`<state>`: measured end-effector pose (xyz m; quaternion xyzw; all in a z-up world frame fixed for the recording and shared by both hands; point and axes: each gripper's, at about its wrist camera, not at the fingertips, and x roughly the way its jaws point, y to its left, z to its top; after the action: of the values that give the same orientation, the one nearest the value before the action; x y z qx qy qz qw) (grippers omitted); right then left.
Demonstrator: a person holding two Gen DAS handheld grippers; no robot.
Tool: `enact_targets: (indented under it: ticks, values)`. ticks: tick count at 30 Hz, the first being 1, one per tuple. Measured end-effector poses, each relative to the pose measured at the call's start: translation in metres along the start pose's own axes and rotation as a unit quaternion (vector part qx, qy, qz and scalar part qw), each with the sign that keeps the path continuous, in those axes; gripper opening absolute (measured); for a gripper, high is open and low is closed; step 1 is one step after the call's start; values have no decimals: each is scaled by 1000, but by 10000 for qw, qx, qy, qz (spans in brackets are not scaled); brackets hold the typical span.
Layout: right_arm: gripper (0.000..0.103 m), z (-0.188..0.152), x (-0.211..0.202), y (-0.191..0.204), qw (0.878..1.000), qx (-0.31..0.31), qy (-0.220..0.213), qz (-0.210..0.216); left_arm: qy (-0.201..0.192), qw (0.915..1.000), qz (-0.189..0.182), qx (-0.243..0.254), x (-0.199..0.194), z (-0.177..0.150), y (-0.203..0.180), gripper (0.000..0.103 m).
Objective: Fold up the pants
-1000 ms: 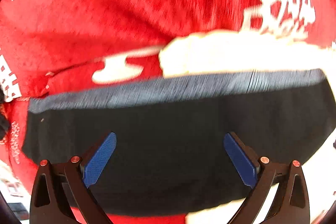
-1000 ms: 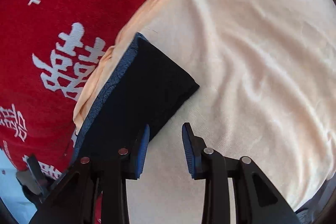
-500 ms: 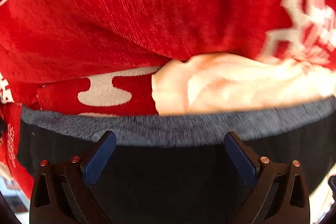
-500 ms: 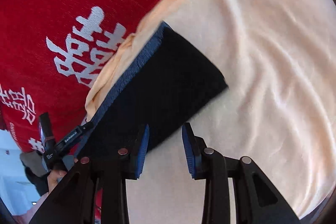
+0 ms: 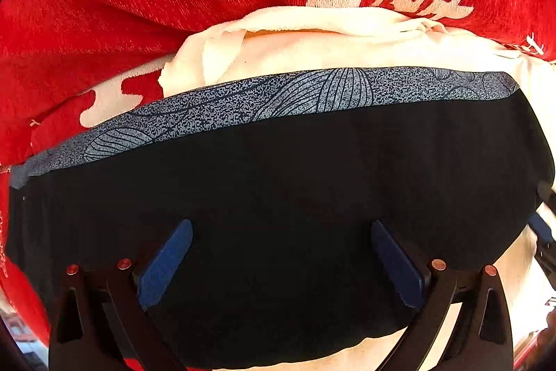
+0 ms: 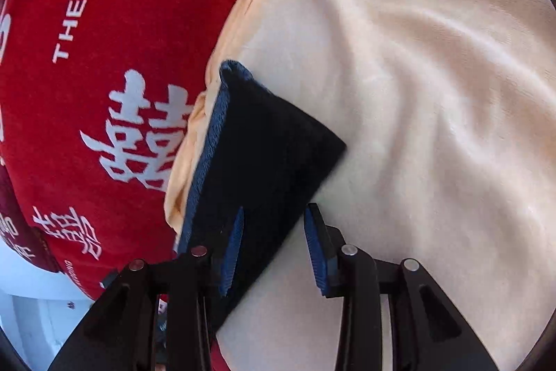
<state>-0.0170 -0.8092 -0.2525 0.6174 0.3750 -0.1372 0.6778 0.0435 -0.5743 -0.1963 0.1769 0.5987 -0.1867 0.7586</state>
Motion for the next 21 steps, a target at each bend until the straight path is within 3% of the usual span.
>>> enact_targets:
  ticks: [4, 5, 6, 7, 12, 14, 17, 21]
  values:
    - [39, 16, 18, 4, 9991, 282, -79, 302, 84, 9999, -87, 39, 3, 3, 2, 103]
    - [23, 18, 18, 5, 9989, 395, -52, 264, 137, 9999, -91, 43, 2, 4, 1, 94]
    - [17, 19, 17, 8, 9988, 412, -45, 257, 147, 9998, -108, 41, -5, 6, 2, 84]
    - [14, 18, 12, 15, 9989, 334, -69, 321, 64, 9999, -107, 64, -15, 9, 4, 64]
    - [13, 8, -17, 71, 9964, -704, -79, 469, -542, 9977, 32, 402, -33, 18, 4, 62]
    - [13, 2, -22, 93, 9927, -1139, -93, 383, -164, 9971, -169, 722, -10, 14, -20, 62]
    - [13, -11, -19, 128, 9836, -1796, -66, 153, -554, 9952, 70, 809, -4, 1, -37, 62]
    - [13, -30, -18, 169, 9690, -2469, -102, -65, -177, 9981, -372, 457, -4, 13, -13, 62]
